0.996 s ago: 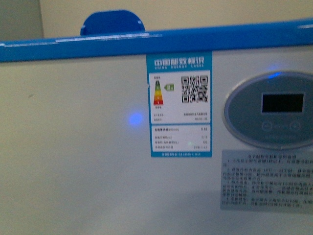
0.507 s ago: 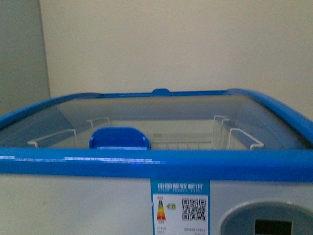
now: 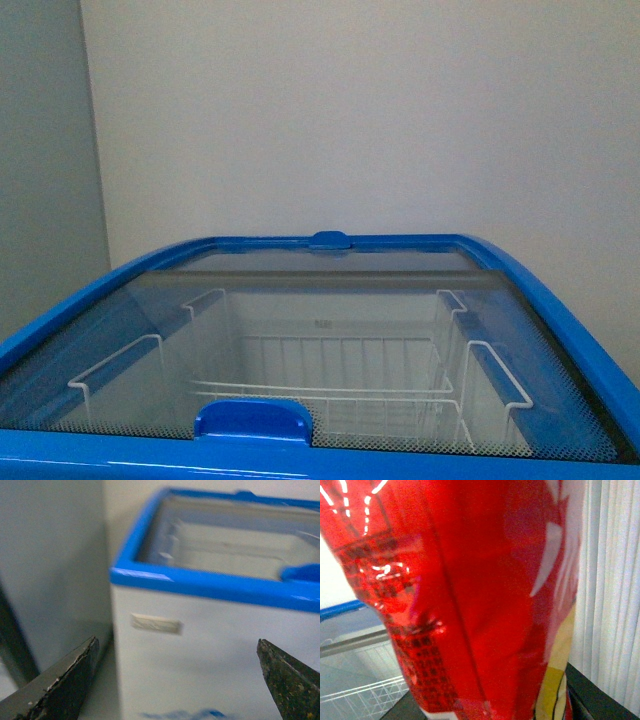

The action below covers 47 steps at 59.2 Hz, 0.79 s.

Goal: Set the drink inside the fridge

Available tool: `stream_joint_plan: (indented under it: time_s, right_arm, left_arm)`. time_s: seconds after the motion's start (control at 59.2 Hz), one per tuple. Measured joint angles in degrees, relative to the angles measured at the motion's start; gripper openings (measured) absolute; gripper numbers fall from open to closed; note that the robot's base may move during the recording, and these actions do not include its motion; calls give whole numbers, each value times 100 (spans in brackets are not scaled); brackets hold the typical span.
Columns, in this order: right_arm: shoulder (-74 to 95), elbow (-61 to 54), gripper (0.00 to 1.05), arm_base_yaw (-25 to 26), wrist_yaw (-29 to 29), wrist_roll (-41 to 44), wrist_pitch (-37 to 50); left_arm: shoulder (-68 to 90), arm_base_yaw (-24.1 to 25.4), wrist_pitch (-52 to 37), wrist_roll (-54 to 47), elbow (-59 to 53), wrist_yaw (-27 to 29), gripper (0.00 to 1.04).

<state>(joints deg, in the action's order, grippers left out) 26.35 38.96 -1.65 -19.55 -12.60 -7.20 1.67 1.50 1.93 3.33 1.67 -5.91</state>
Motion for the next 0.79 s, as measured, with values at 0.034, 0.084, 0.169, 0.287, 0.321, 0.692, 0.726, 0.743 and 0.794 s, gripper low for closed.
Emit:
stream_joint_plan:
  time_s: [0.034,0.084,0.169,0.287,0.321,0.692,0.726,0.743,0.794]
  right_arm:
    - [0,0,42,0,-7,-2,0]
    - [-2,0,42,2,-20,0,0]
    - [-4,0,42,-2,-2,0,0]
    - [-4,0,42,-2,-13,0,0]
    - [-4,0,42,-2,-15,0,0]
    - [-4,0,42,-4,-15,0,0]
    - [-4,0,42,-2,-17,-2,0]
    - [-4,0,42,-2,-17,-2,0]
    - [-4,0,42,-2,-17,-2,0]
  left_arm:
    - [426,210,-42,446,107,-678,97]
    - [1355,295,-654,1047,262,-1342,97]
    - [2806,136,-2009,1108,638,-1775,97]
    - [5010,-157,-3724,328,1666,-2326,97]
    - [5525,-269,-3936,-72,1996,-2520,97]
    - [8358,-1331,-2736,-5390,4485,-4103,97]
    - [8483,-1386,-2450,-5810,4675,-4140,97]
    - [8537,-1408,-2312,-6006,4769,-4157,97]
    - [8671,-1449,-1998,-6457,4988,-4190,97]
